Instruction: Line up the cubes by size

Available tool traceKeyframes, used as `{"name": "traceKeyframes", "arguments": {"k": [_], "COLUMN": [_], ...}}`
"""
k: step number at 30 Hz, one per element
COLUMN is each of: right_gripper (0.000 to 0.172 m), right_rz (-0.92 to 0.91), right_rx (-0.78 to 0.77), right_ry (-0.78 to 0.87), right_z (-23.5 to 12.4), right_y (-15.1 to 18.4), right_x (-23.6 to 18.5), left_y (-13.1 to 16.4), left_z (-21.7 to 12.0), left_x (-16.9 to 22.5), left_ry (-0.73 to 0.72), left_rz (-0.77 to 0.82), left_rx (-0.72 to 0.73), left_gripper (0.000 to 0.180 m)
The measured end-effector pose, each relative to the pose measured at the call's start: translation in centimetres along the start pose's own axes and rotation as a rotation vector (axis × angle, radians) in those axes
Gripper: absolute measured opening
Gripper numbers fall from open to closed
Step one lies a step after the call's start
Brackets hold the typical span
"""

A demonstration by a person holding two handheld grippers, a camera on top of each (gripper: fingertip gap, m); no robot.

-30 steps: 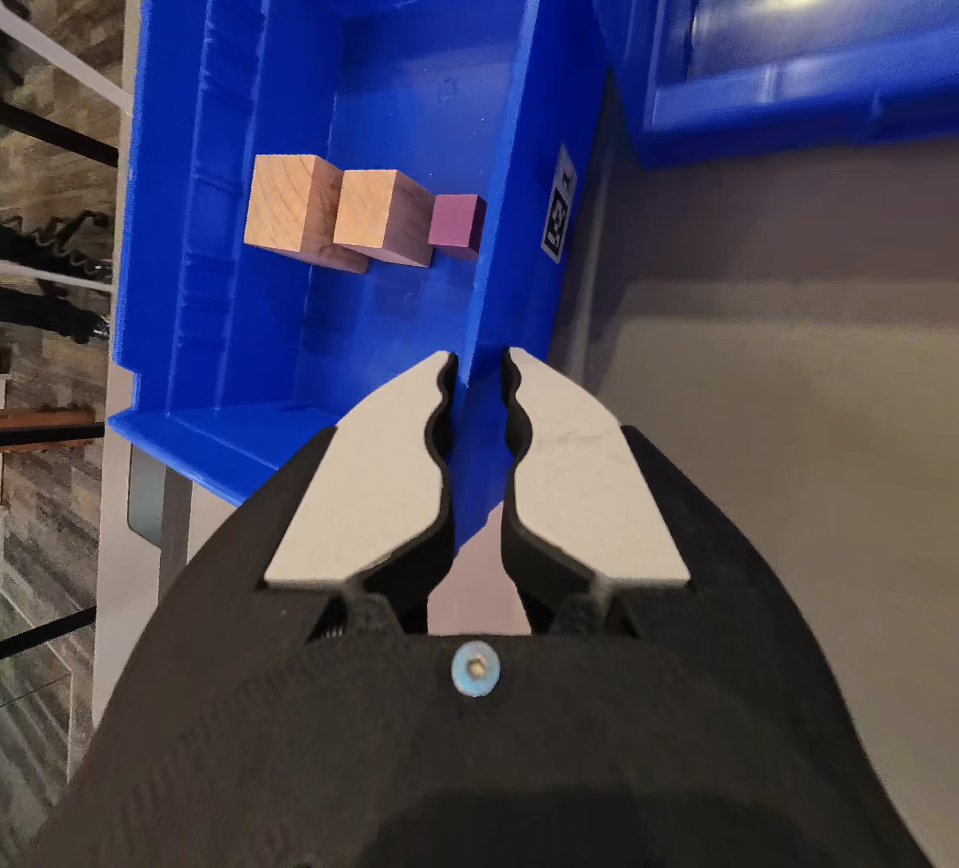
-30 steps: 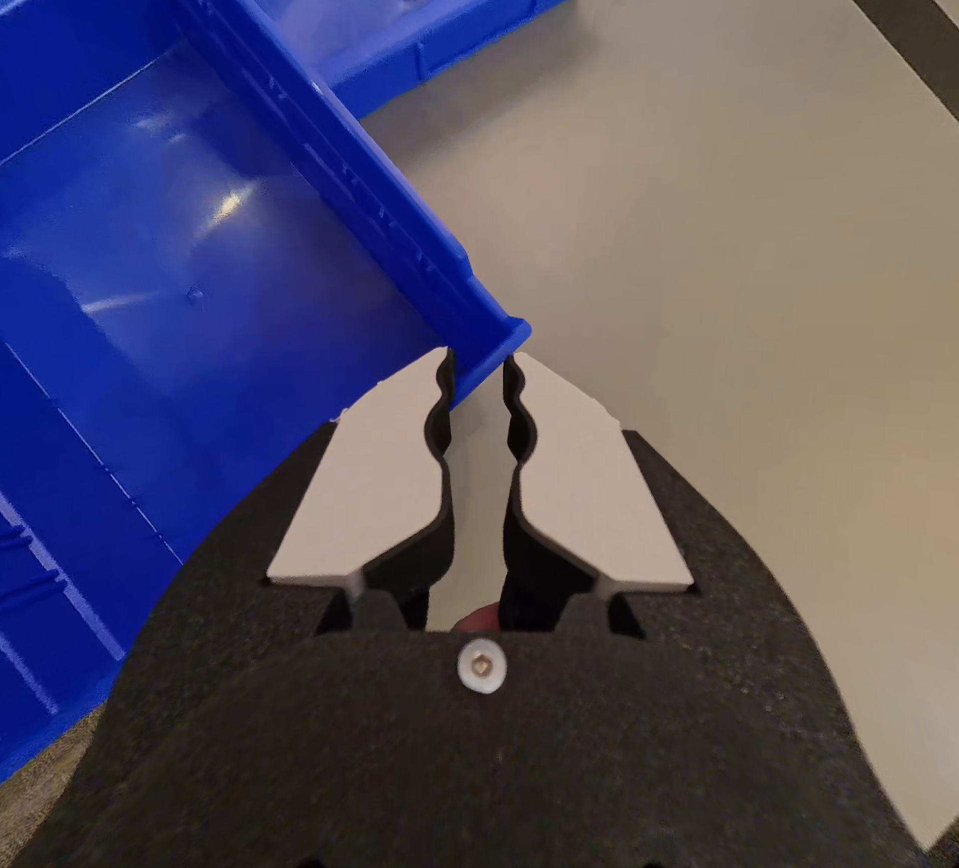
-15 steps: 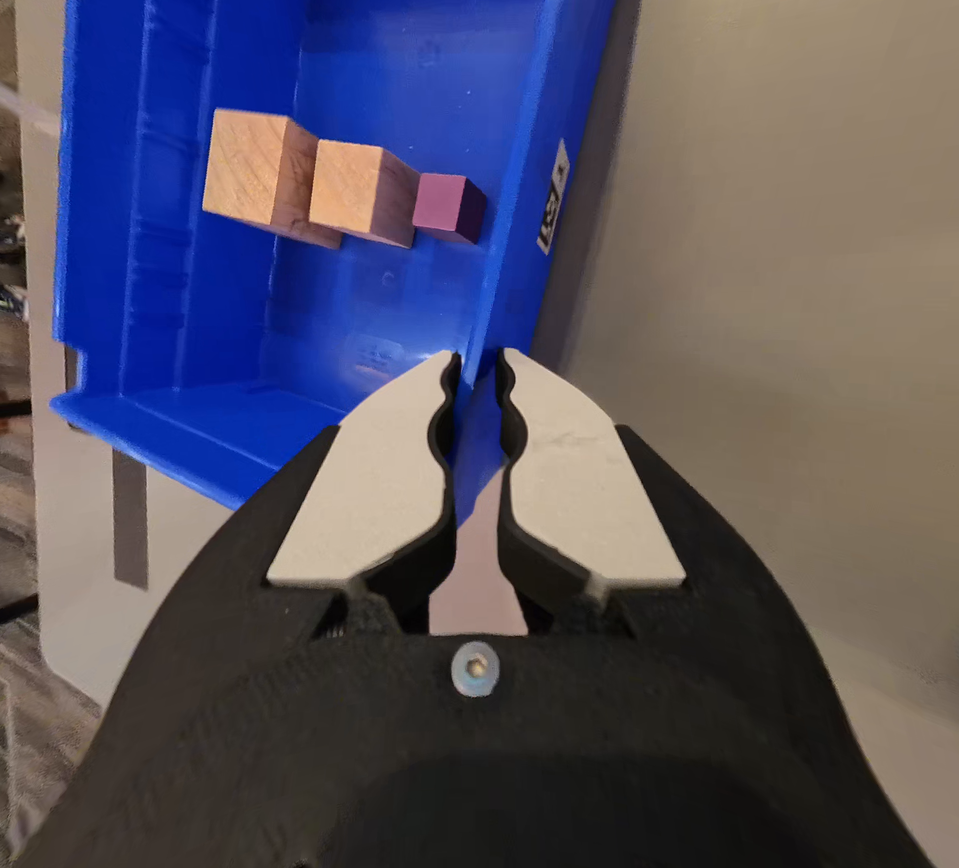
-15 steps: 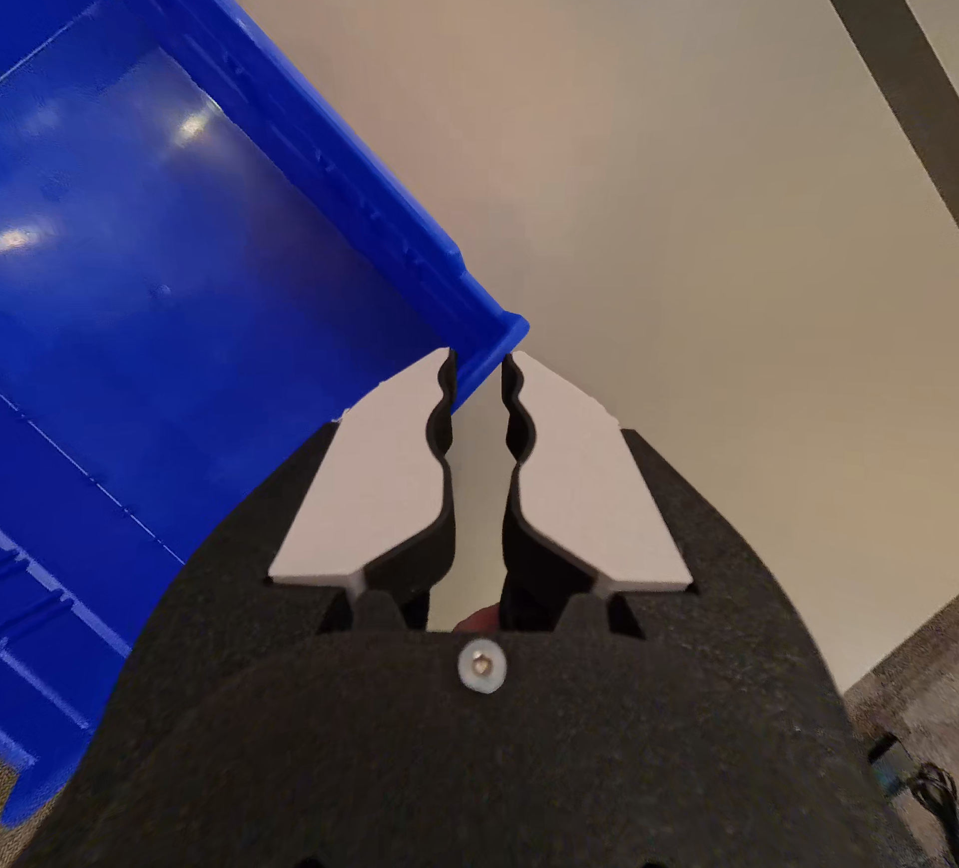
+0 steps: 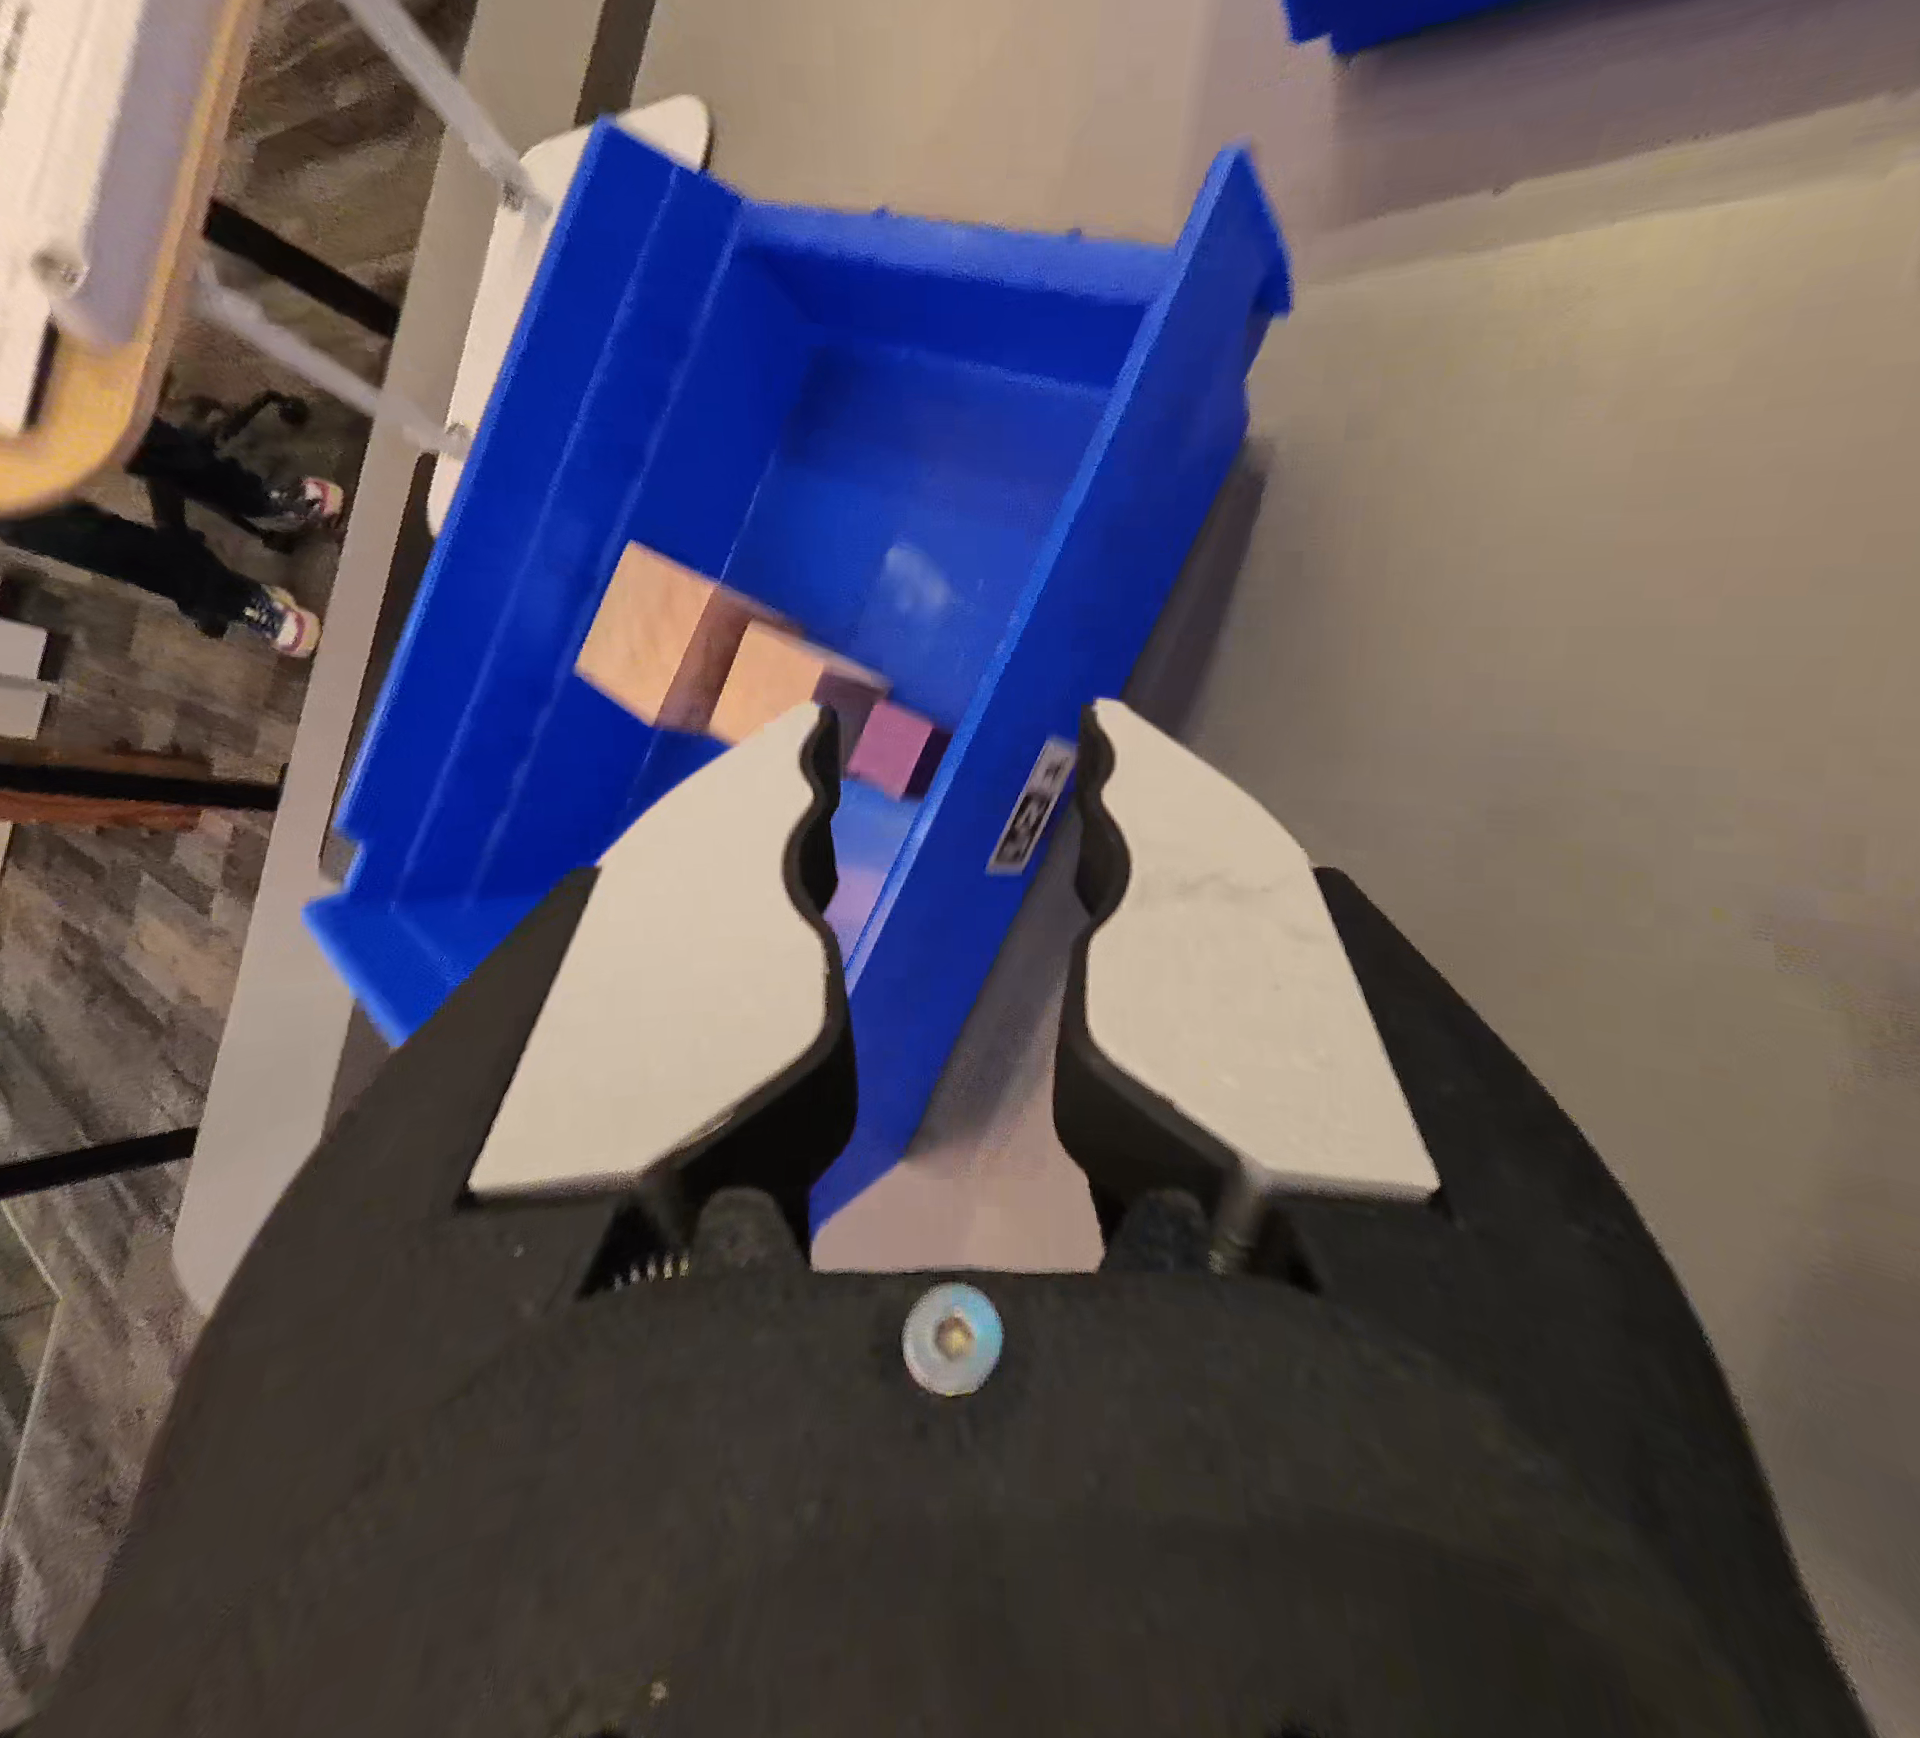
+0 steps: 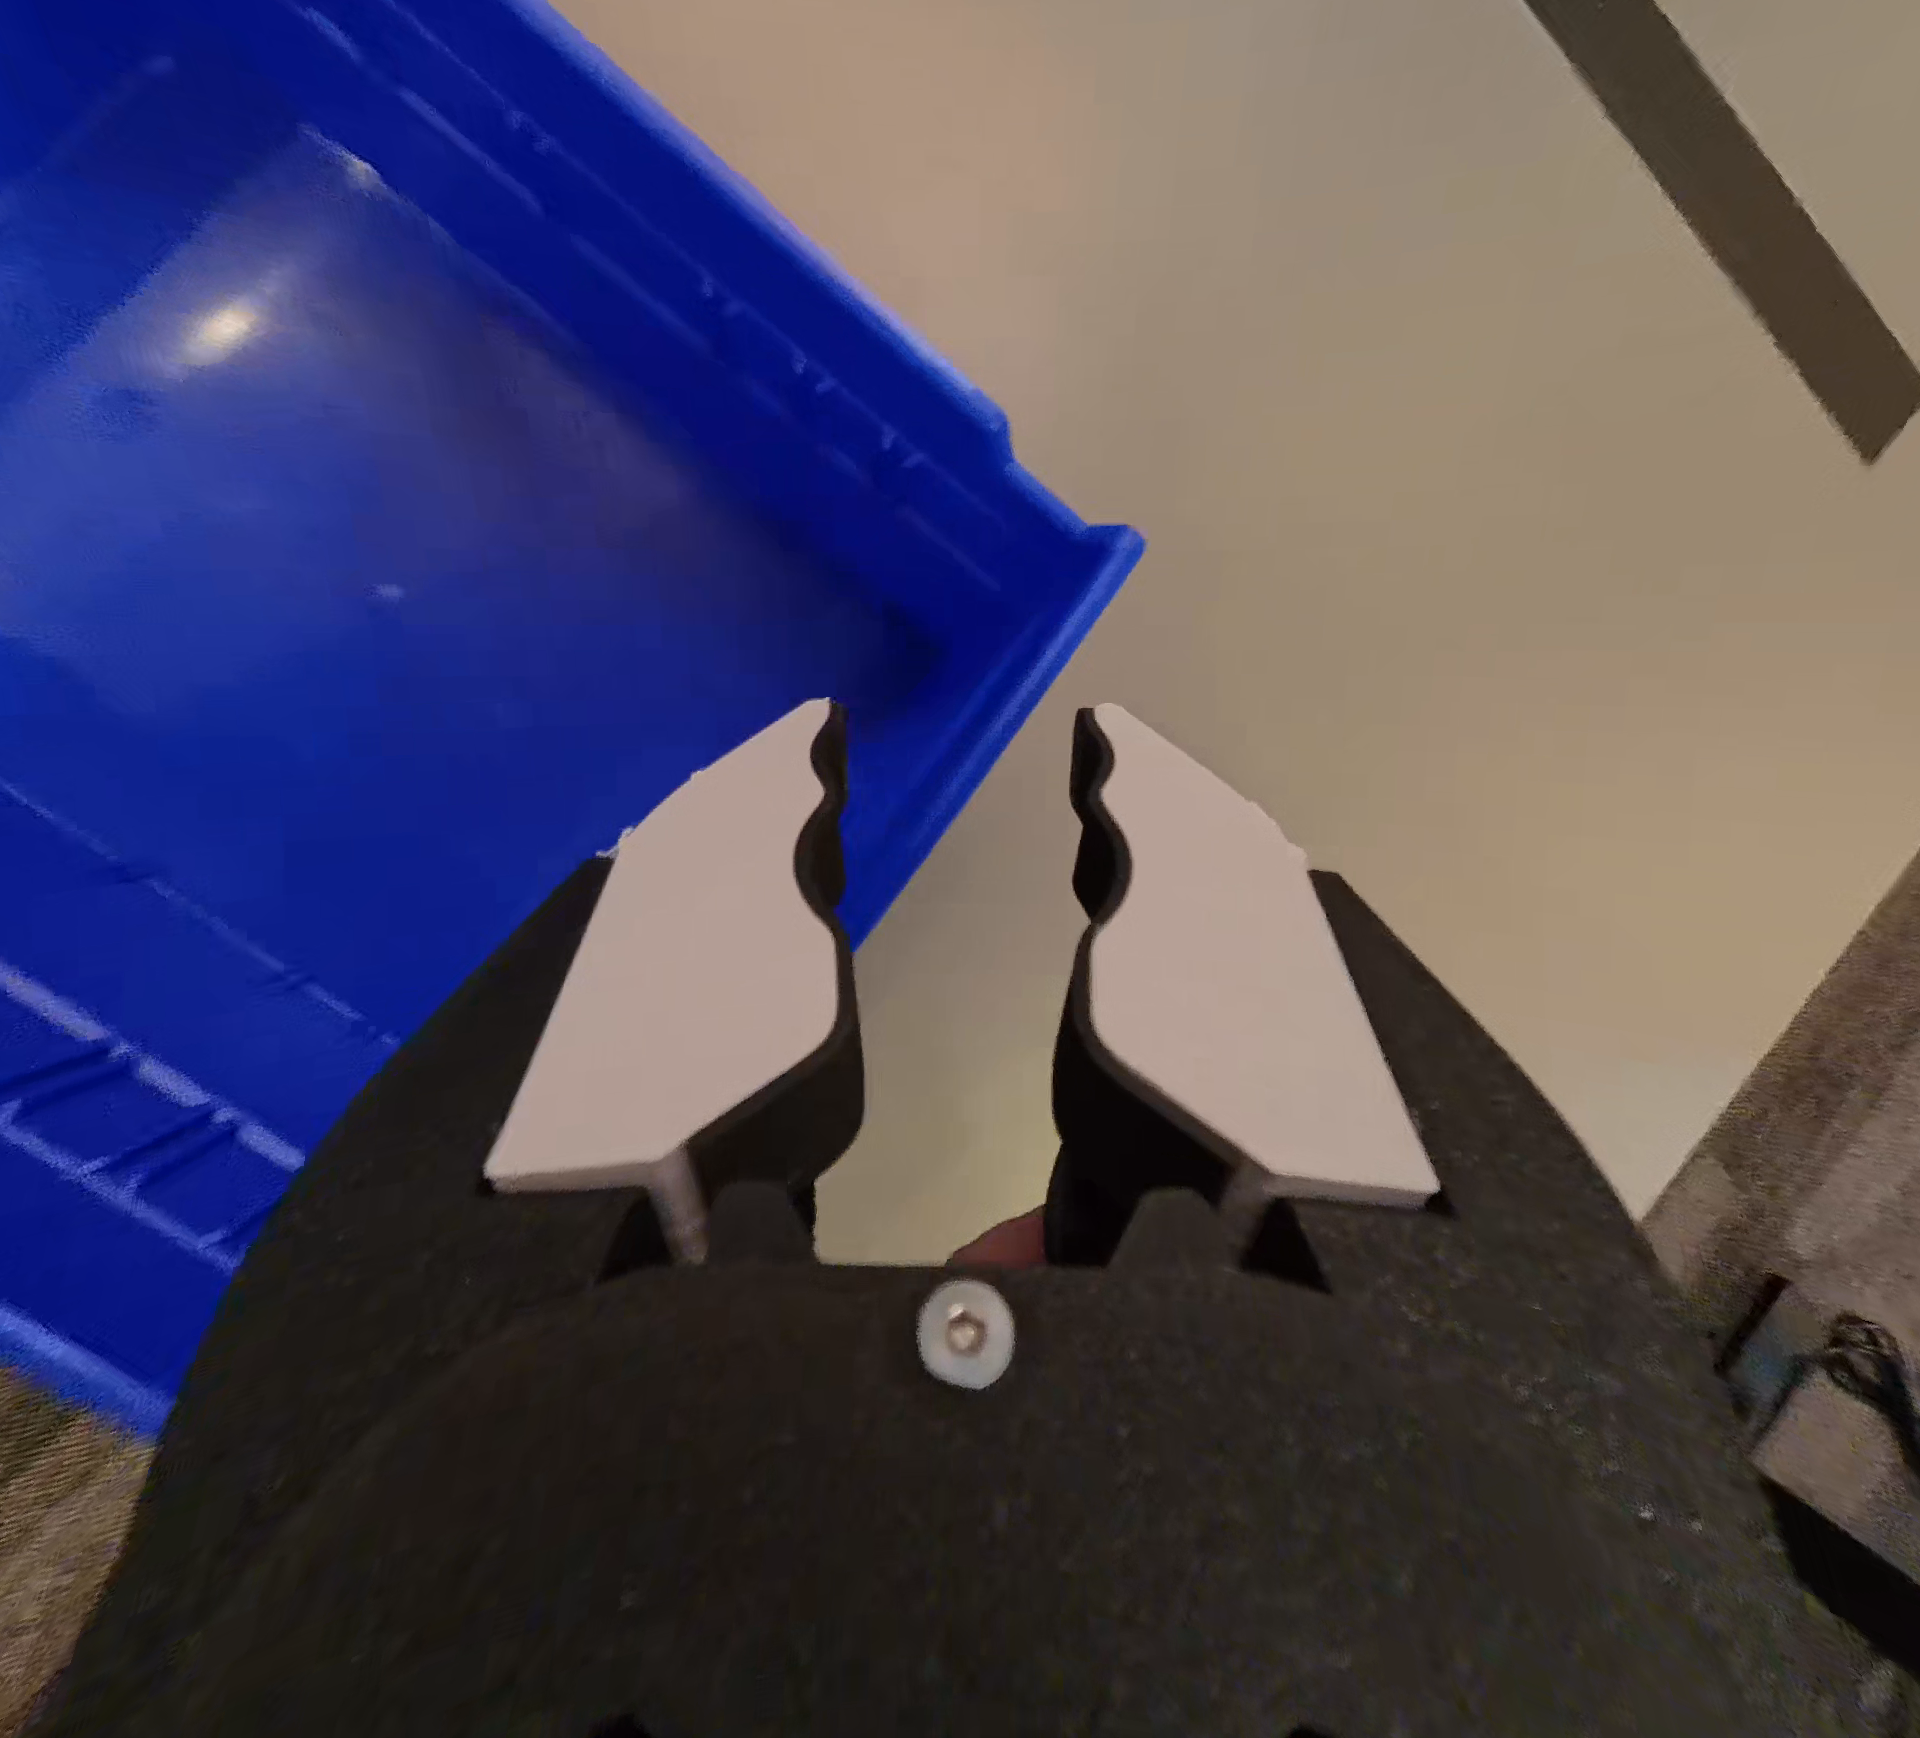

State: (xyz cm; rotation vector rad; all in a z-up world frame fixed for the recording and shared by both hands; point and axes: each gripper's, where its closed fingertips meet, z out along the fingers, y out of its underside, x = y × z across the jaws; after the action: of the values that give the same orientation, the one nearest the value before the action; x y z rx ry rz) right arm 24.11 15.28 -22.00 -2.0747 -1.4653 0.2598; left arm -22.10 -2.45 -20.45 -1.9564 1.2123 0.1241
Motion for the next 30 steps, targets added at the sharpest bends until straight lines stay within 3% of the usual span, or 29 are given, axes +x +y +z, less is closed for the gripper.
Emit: {"name": "traceKeyframes", "arguments": {"k": [5,10,18,30], "right_gripper": [0.044,0.039,0.012,0.013], "right_rz": [0.031,0.034,0.011,-0.145], "right_rx": [-0.055,-0.104,-0.100,-0.118], "right_ry": [0.023,0.077,0.131,0.097], "right_z": [0.0,0.4,1.5,3.1], "right_y": [1.4,1.9,1.8,0.8], "right_x": [-1.7,-1.0,2.0,6.7], "left_y": [-4.1,-3.9,-2.5,3.8], "left_z": [4.5,6.9,5.4,-0.6], "left_x": [3.3,3.5,4.7,6.0], "left_ry": [0.061,0.032,0.132,0.319], "left_rz": [0.020,0.041,0.130,0.168], "left_rx": [-0.013,-0.082,-0.113,-0.212], "left_gripper": [0.046,0.030,0.011,0.008]}}
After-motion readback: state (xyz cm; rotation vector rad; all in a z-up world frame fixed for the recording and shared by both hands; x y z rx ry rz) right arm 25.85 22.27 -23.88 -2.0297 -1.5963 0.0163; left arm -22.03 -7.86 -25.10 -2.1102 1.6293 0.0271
